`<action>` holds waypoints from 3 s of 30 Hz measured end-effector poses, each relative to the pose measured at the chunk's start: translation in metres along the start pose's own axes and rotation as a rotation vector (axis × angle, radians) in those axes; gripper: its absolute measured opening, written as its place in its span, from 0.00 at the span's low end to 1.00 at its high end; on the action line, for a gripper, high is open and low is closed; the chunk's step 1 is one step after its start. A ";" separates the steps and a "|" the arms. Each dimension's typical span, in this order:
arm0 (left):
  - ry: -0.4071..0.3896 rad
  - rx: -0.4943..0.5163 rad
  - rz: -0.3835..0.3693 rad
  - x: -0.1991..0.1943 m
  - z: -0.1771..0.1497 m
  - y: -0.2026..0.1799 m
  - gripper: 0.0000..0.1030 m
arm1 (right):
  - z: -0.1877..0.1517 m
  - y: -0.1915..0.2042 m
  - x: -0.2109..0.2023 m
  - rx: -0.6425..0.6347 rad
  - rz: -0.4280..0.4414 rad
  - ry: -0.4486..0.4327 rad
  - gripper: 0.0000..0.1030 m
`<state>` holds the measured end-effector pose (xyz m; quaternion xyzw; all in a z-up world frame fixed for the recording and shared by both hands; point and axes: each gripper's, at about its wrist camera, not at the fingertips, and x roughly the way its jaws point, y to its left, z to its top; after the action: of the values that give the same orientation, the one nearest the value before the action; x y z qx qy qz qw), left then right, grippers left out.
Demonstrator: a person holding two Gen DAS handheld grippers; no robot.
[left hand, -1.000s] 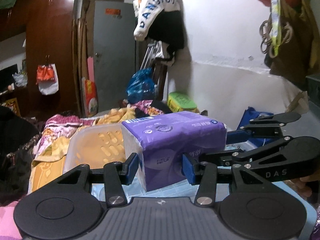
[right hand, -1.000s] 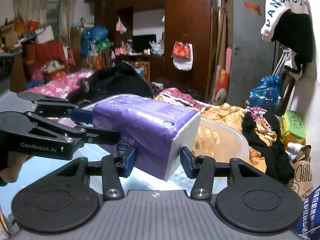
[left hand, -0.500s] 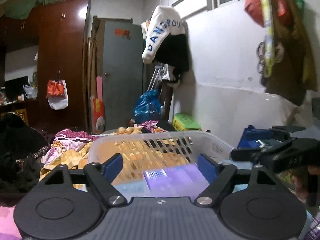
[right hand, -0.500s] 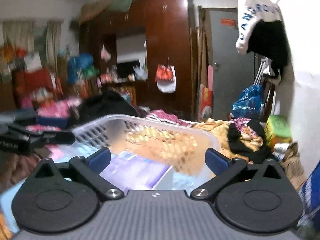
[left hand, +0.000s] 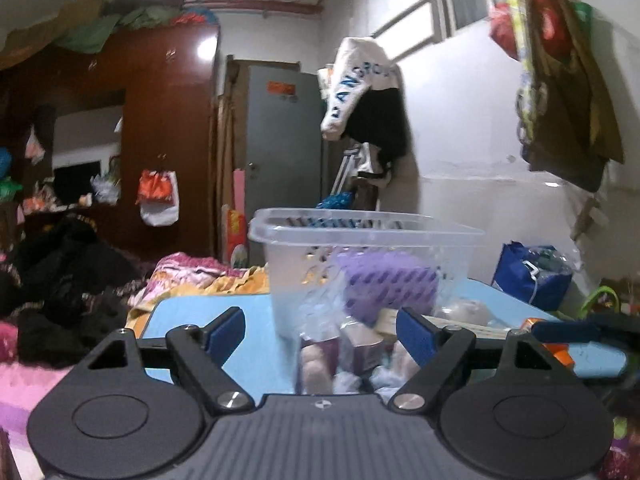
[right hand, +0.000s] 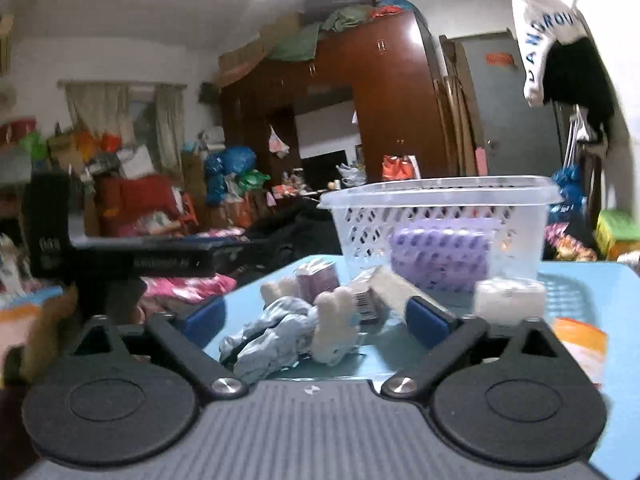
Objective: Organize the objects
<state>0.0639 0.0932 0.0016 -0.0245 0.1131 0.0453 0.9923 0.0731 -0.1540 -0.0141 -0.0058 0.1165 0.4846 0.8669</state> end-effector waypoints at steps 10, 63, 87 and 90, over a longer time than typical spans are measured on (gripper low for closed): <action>0.063 0.003 -0.003 0.018 -0.023 0.009 0.80 | -0.020 -0.013 0.031 0.050 -0.105 0.063 0.58; -0.201 0.131 -0.063 -0.006 0.090 -0.071 0.18 | 0.124 -0.044 0.007 -0.112 -0.067 -0.152 0.15; 0.084 0.083 0.086 0.190 0.123 -0.006 0.18 | 0.129 -0.119 0.193 0.023 -0.186 0.198 0.18; 0.054 0.123 0.136 0.187 0.118 -0.011 0.35 | 0.137 -0.126 0.179 0.049 -0.248 0.204 0.45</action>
<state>0.2731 0.1055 0.0745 0.0428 0.1435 0.1046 0.9832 0.2965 -0.0541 0.0687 -0.0482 0.2142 0.3680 0.9036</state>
